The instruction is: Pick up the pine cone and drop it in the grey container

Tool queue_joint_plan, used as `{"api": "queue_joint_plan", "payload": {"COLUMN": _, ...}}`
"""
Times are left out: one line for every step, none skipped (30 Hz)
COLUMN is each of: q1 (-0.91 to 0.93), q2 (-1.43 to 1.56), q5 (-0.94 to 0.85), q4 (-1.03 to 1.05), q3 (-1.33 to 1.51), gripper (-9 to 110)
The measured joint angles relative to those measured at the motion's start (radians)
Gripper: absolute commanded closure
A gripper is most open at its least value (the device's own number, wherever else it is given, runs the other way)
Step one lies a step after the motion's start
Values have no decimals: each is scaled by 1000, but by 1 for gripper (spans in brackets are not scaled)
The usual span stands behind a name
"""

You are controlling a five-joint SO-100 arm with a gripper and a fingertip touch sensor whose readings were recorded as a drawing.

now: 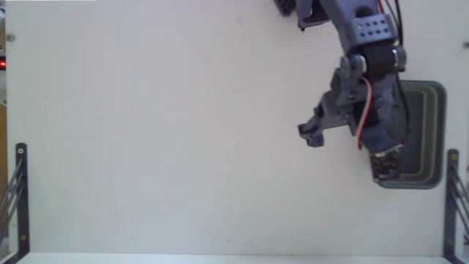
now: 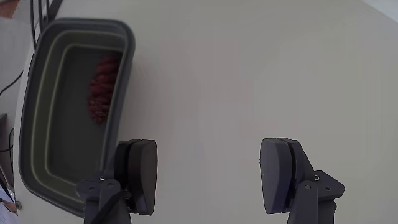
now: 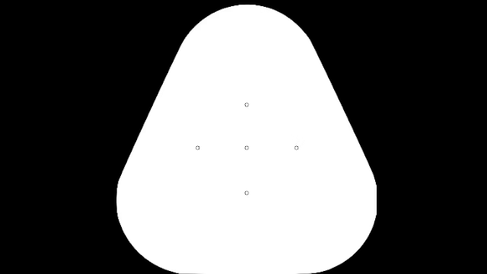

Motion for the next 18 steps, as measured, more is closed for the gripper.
{"api": "queue_joint_plan", "payload": {"q1": 9, "q2": 14, "q5": 0, "q4": 0, "q3": 17, "gripper": -9}}
{"api": "queue_joint_plan", "payload": {"q1": 21, "q2": 25, "q5": 0, "q4": 0, "q3": 25, "gripper": -9}}
{"api": "queue_joint_plan", "payload": {"q1": 34, "q2": 34, "q5": 0, "q4": 0, "q3": 37, "gripper": -9}}
{"api": "queue_joint_plan", "payload": {"q1": 43, "q2": 51, "q5": 0, "q4": 0, "q3": 54, "gripper": -9}}
{"api": "queue_joint_plan", "payload": {"q1": 51, "q2": 64, "q5": 0, "q4": 0, "q3": 71, "gripper": -9}}
{"api": "queue_joint_plan", "payload": {"q1": 58, "q2": 75, "q5": 0, "q4": 0, "q3": 78, "gripper": -9}}
{"api": "queue_joint_plan", "payload": {"q1": 66, "q2": 86, "q5": -2, "q4": 0, "q3": 91, "gripper": -9}}
{"api": "queue_joint_plan", "payload": {"q1": 71, "q2": 104, "q5": 2, "q4": 0, "q3": 106, "gripper": -9}}
{"api": "queue_joint_plan", "payload": {"q1": 78, "q2": 117, "q5": -2, "q4": 2, "q3": 114, "gripper": -9}}
{"api": "queue_joint_plan", "payload": {"q1": 89, "q2": 124, "q5": -2, "q4": 0, "q3": 123, "gripper": -9}}
{"api": "queue_joint_plan", "payload": {"q1": 100, "q2": 138, "q5": 0, "q4": 2, "q3": 127, "gripper": -9}}
{"api": "queue_joint_plan", "payload": {"q1": 110, "q2": 147, "q5": 0, "q4": 2, "q3": 140, "gripper": -9}}
{"api": "queue_joint_plan", "payload": {"q1": 120, "q2": 160, "q5": 0, "q4": 0, "q3": 146, "gripper": -9}}
{"api": "queue_joint_plan", "payload": {"q1": 130, "q2": 172, "q5": 0, "q4": 0, "q3": 158, "gripper": -9}}
{"api": "queue_joint_plan", "payload": {"q1": 137, "q2": 183, "q5": 0, "q4": 0, "q3": 163, "gripper": -9}}
{"api": "queue_joint_plan", "payload": {"q1": 143, "q2": 195, "q5": 0, "q4": 0, "q3": 176, "gripper": -9}}
{"api": "queue_joint_plan", "payload": {"q1": 146, "q2": 204, "q5": 2, "q4": 0, "q3": 192, "gripper": -9}}
{"api": "queue_joint_plan", "payload": {"q1": 149, "q2": 206, "q5": 0, "q4": 2, "q3": 196, "gripper": -9}}
